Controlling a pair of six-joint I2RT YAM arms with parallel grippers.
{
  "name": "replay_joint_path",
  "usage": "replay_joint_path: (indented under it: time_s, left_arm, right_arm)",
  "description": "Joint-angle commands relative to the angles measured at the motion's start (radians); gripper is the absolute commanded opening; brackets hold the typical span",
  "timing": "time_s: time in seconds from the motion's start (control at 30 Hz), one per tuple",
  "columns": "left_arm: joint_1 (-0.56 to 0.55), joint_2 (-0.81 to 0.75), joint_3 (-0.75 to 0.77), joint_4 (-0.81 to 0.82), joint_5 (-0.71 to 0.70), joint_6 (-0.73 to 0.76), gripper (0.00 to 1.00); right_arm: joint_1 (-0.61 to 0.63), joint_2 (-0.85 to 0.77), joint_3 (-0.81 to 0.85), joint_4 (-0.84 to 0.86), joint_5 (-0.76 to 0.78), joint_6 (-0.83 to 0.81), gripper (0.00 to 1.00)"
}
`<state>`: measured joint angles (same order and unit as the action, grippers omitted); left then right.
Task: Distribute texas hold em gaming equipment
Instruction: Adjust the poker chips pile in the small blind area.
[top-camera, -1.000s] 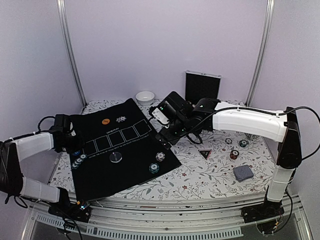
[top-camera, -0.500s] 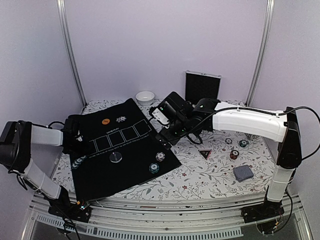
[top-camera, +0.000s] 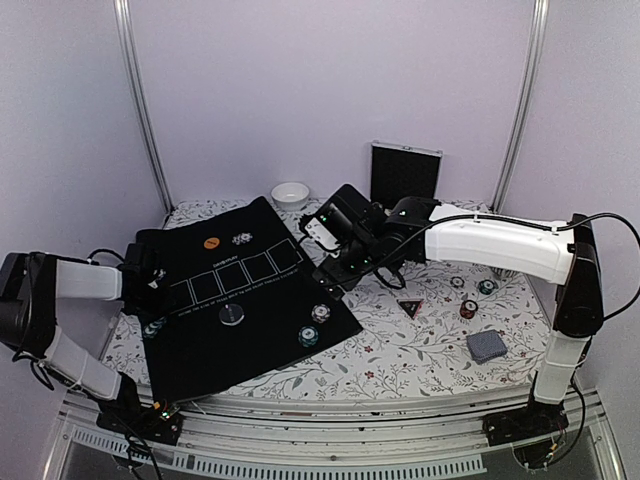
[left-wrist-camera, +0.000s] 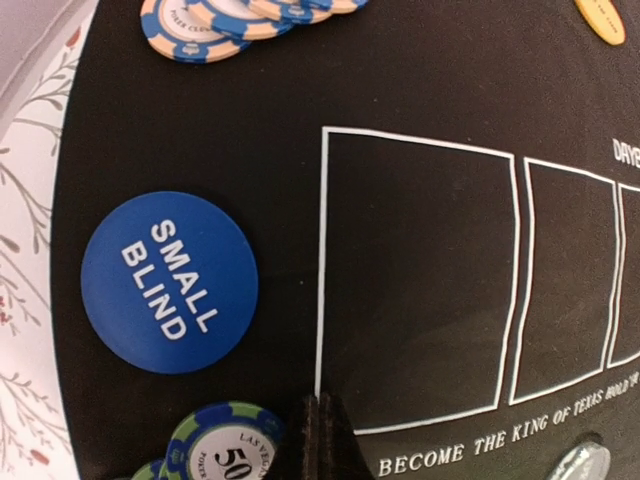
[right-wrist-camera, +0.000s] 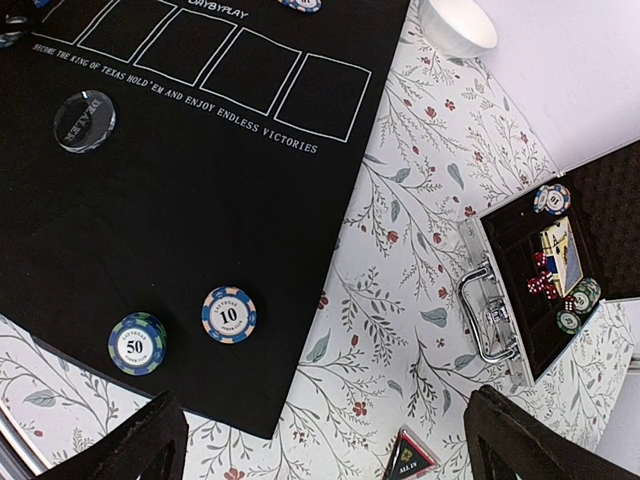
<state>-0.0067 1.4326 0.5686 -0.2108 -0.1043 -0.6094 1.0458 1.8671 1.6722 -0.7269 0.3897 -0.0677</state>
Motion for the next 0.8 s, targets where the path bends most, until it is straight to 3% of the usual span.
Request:
replay_joint_path:
  time_s: [0.0,0.4,0.7,0.77]
  left_arm:
    - [-0.006,-0.013,-0.015,-0.075,-0.064,-0.028,0.00]
    - [0.051,-0.050,-0.063,-0.060,-0.026,-0.038,0.00]
    - [0.051,-0.189,-0.031,-0.091,-0.068,-0.024,0.00]
    - [0.051,-0.232,-0.042,-0.064,-0.042,0.003,0.06]
  right_arm:
    - [-0.007,-0.017,-0.013,-0.013,0.027,0.004,0.99]
    - [-0.020,-0.029,-0.018,-0.028,0.050,0.020,0.99]
    - [-0.034,-0.040,-0.017,-0.041,0.059,0.043,0.99]
    - [-0.052,-0.048,-0.017,-0.042,0.056,0.061,0.99]
